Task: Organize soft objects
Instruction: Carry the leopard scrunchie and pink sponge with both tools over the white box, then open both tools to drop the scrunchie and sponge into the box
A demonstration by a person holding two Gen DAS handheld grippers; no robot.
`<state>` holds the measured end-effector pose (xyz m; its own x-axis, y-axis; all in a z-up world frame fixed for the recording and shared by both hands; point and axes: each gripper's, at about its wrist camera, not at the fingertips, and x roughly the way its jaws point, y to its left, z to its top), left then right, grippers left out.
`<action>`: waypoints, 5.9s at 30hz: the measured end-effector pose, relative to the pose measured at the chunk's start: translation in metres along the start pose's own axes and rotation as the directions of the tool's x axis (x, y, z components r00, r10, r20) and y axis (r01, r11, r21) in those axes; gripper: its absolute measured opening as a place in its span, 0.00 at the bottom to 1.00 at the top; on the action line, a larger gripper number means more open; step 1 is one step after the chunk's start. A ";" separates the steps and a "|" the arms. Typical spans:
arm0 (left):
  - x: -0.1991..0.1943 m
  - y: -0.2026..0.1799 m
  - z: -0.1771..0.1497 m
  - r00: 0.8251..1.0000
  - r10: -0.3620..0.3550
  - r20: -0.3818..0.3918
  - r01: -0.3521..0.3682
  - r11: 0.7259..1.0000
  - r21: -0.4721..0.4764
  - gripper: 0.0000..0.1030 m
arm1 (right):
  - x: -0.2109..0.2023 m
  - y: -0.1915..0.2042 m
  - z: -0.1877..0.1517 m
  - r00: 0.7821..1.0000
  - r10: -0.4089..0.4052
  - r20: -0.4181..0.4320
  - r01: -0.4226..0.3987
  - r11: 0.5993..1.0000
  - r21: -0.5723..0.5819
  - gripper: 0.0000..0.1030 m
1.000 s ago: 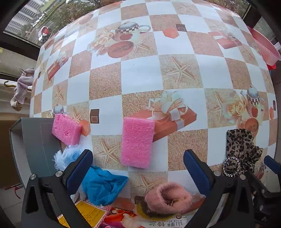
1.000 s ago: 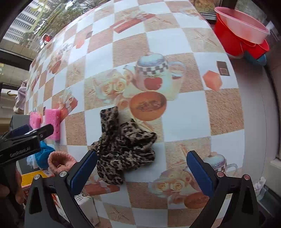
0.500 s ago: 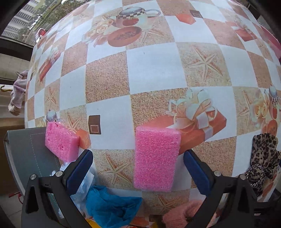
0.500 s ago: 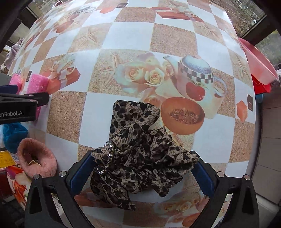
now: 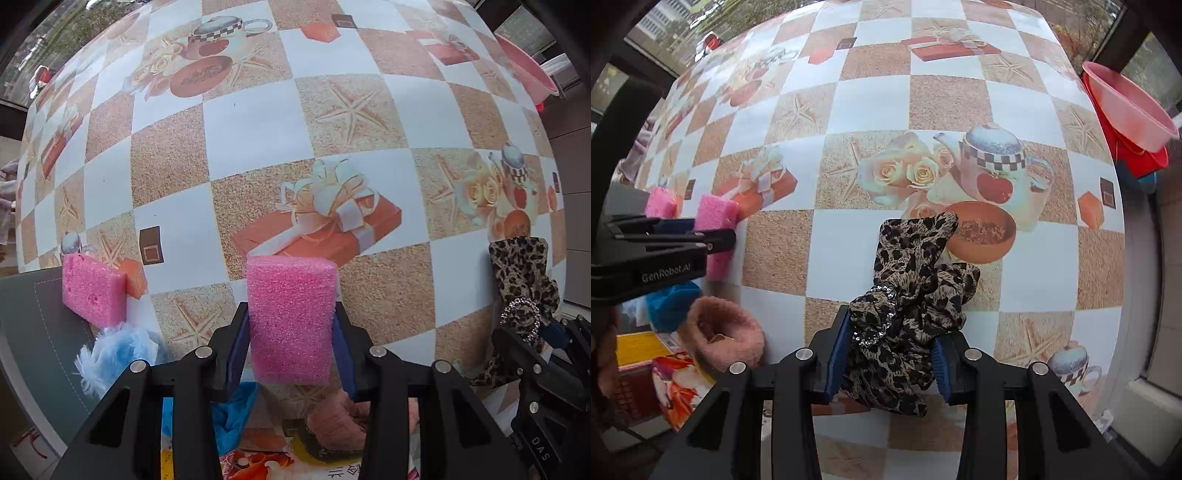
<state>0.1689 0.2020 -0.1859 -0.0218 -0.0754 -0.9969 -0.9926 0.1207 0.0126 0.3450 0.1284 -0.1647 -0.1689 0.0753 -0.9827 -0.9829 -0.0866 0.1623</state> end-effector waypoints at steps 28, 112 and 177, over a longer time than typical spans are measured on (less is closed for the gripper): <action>-0.173 0.178 -0.225 0.927 -0.213 0.310 0.164 0.971 0.176 0.44 | -0.131 0.203 -0.090 0.975 0.101 0.200 -0.145 0.964 0.221 0.40; -0.109 0.312 -0.286 0.958 -0.155 0.241 0.196 0.968 -0.158 0.45 | -0.064 0.412 -0.086 0.988 0.149 -0.039 -0.154 0.960 -0.232 0.41; -0.101 0.347 -0.168 0.952 -0.160 0.262 0.228 0.940 -0.253 1.00 | -0.062 0.396 0.054 0.983 0.179 0.026 -0.175 0.978 -0.111 0.93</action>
<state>-0.1938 0.0854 -0.0676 0.1695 0.1688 -0.9710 -0.9684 -0.1547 -0.1959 -0.0376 0.1431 -0.0348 -0.3440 0.0845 -0.9351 -0.9239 -0.2080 0.3211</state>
